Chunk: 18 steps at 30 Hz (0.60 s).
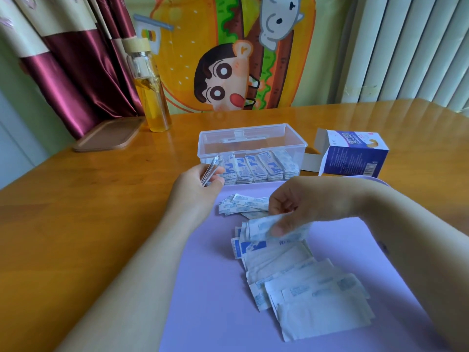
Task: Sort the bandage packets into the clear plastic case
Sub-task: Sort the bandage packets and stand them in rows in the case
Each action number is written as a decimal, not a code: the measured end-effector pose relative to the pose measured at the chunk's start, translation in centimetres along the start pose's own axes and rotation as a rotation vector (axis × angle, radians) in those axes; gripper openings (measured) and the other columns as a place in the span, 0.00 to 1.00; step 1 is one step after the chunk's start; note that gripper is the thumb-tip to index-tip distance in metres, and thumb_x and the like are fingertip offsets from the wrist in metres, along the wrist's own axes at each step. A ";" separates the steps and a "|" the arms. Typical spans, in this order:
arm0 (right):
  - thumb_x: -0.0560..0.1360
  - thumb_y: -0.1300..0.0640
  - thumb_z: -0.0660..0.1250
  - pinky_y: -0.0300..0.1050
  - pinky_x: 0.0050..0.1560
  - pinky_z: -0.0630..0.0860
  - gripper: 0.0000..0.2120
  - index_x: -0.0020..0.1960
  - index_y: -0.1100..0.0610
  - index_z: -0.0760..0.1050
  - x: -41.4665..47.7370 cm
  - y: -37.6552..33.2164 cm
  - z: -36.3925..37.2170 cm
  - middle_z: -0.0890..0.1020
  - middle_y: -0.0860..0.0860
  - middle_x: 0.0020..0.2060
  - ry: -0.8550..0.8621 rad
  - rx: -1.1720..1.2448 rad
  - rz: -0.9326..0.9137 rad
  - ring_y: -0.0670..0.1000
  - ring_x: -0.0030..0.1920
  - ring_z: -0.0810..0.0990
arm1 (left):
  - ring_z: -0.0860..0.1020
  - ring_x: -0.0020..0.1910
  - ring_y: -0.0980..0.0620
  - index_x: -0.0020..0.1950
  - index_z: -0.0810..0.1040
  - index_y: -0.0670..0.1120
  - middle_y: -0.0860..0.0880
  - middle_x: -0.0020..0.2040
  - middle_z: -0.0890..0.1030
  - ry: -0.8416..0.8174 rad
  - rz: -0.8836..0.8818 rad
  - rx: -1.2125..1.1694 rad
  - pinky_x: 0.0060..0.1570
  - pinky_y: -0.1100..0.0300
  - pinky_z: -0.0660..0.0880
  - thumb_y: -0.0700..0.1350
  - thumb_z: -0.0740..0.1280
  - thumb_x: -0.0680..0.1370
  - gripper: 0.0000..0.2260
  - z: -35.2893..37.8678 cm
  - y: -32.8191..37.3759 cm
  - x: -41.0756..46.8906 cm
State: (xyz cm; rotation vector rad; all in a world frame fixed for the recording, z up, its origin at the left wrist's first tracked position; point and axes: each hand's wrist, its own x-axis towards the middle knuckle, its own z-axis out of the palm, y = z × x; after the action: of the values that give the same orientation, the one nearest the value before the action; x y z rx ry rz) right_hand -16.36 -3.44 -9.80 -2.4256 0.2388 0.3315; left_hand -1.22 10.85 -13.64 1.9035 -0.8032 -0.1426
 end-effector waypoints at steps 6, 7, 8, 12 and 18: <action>0.64 0.43 0.73 0.45 0.43 0.64 0.18 0.43 0.56 0.78 0.6 1.6 -0.2 0.78 0.50 0.36 0.208 0.232 0.038 0.47 0.37 0.71 | 0.73 0.29 0.66 0.46 0.80 0.51 0.56 0.43 0.81 -0.132 -0.060 -0.134 0.37 0.62 0.68 0.47 0.65 0.78 0.04 -0.2 0.8 -0.6; 0.64 0.42 0.73 0.45 0.44 0.65 0.18 0.44 0.55 0.79 0.8 1.8 -0.2 0.79 0.50 0.36 0.237 0.240 0.054 0.47 0.37 0.72 | 0.72 0.27 0.66 0.44 0.80 0.50 0.57 0.43 0.81 -0.186 -0.072 -0.141 0.39 0.60 0.67 0.50 0.65 0.78 0.07 -0.3 0.9 -0.8; 0.63 0.41 0.73 0.45 0.45 0.67 0.19 0.44 0.54 0.79 0.9 2.0 -0.1 0.81 0.50 0.37 0.259 0.267 0.063 0.47 0.37 0.73 | 0.71 0.26 0.66 0.44 0.81 0.50 0.57 0.44 0.82 -0.252 -0.087 -0.140 0.42 0.59 0.66 0.53 0.64 0.78 0.10 -0.3 1.1 -0.9; 0.64 0.47 0.74 0.46 0.47 0.72 0.13 0.42 0.54 0.80 1.6 2.6 0.2 0.83 0.53 0.38 0.295 0.383 0.061 0.48 0.38 0.77 | 0.72 0.27 0.67 0.46 0.83 0.49 0.64 0.34 0.80 -0.445 -0.083 -0.103 0.37 0.67 0.65 0.58 0.66 0.74 0.14 -0.1 1.3 -1.4; 0.69 0.51 0.73 0.42 0.41 0.70 0.11 0.44 0.58 0.79 2.3 2.3 0.5 0.82 0.51 0.36 0.430 0.457 0.045 0.46 0.35 0.75 | 0.77 0.48 0.64 0.51 0.77 0.58 0.60 0.51 0.80 -0.385 -0.124 -0.155 0.45 0.66 0.70 0.53 0.72 0.72 0.09 0.3 0.5 -0.9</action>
State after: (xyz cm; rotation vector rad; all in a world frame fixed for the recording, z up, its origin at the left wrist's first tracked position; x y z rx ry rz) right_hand -14.79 -5.05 -12.21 -2.0120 0.4985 -0.2144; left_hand -2.25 11.01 -13.59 1.8009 -0.8978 -0.6459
